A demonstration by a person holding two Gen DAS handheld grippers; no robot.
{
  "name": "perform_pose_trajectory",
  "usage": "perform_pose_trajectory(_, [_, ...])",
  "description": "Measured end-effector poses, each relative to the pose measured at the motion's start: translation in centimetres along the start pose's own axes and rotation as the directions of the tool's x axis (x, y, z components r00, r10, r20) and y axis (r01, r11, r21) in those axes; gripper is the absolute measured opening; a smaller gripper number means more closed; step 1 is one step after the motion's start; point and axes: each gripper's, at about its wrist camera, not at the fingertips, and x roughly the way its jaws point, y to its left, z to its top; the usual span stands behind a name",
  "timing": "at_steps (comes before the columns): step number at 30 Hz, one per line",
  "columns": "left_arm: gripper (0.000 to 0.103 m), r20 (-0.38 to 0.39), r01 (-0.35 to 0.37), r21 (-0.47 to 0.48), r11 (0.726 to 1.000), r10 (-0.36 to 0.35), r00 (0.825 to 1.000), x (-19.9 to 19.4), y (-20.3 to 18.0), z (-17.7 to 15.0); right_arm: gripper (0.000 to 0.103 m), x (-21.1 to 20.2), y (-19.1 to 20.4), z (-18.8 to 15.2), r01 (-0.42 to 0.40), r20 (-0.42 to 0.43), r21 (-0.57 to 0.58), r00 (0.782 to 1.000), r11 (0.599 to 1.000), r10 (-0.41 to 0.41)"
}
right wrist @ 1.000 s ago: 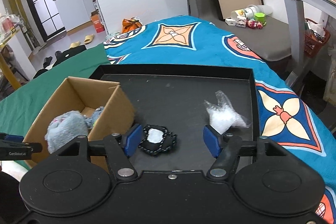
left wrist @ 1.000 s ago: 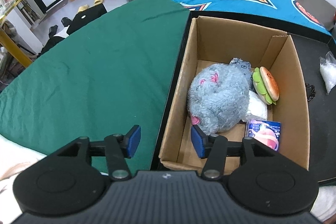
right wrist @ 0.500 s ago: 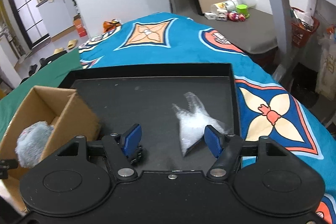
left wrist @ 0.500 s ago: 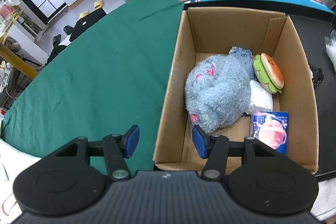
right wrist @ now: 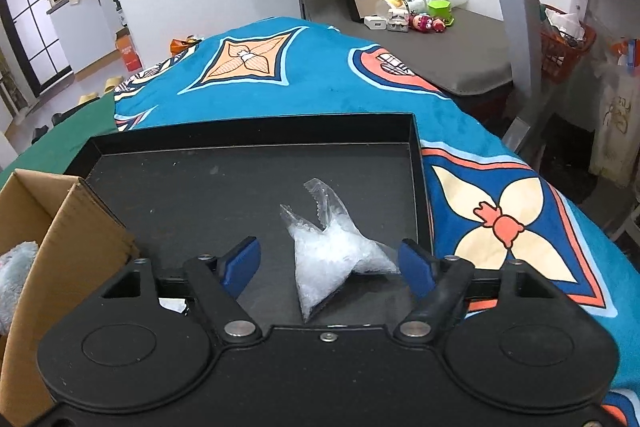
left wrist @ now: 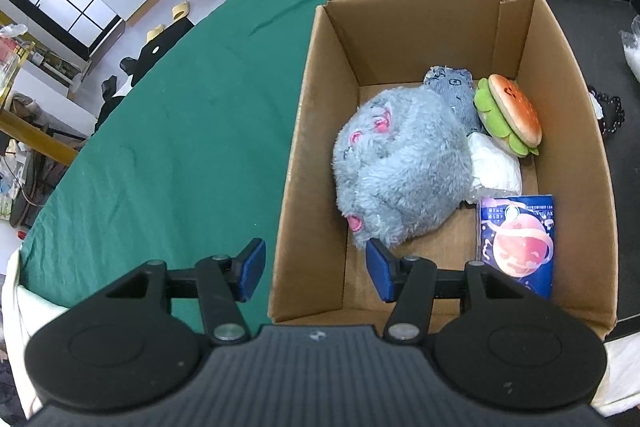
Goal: Organize soft objects
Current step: 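Move the right gripper to the clear bag of white filling and grasp, then carry the clear bag into the cardboard box and release it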
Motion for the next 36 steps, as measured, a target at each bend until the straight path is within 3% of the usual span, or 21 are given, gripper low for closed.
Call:
perform_pose_trajectory(9, [0.054,0.017,-0.011,0.045,0.999,0.01,1.0,-0.5,-1.0,-0.3,0.074,1.3,0.1,0.2,-0.017,-0.023,-0.025,1.0,1.0,0.016])
perform_pose_trajectory(12, [0.054,0.02,-0.004,0.039,0.999,0.003,1.0,-0.6,-0.8,-0.3,0.066,1.6,0.2,0.1,-0.015,-0.031,-0.037,0.999,0.999,0.014])
perform_pose_trajectory(14, [0.054,0.025,0.004,0.033,0.999,-0.005,1.0,-0.7,-0.6,-0.3,0.046,1.7,0.2,0.0,-0.006,-0.03,-0.048,1.0,0.999,0.005])
perform_pose_trajectory(17, [0.054,0.042,0.018,0.023,1.0,-0.019,0.999,-1.0,-0.3,-0.4,0.042,1.9,0.2,-0.3,-0.002,-0.053,-0.065,0.999,0.998,-0.002])
perform_pose_trajectory(27, [0.054,0.142,0.128,-0.066,0.99,-0.117,0.983,-2.7,1.9,-1.1,0.038,0.4,1.1,-1.0,-0.01,-0.063,-0.097,0.998,0.995,0.004])
perform_pose_trajectory(36, [0.054,0.16,0.173,-0.132,0.976,-0.151,0.976,-2.6,3.1,-0.6,0.038,-2.2,1.7,-0.6,-0.038,-0.044,-0.098,0.998,0.994,0.034])
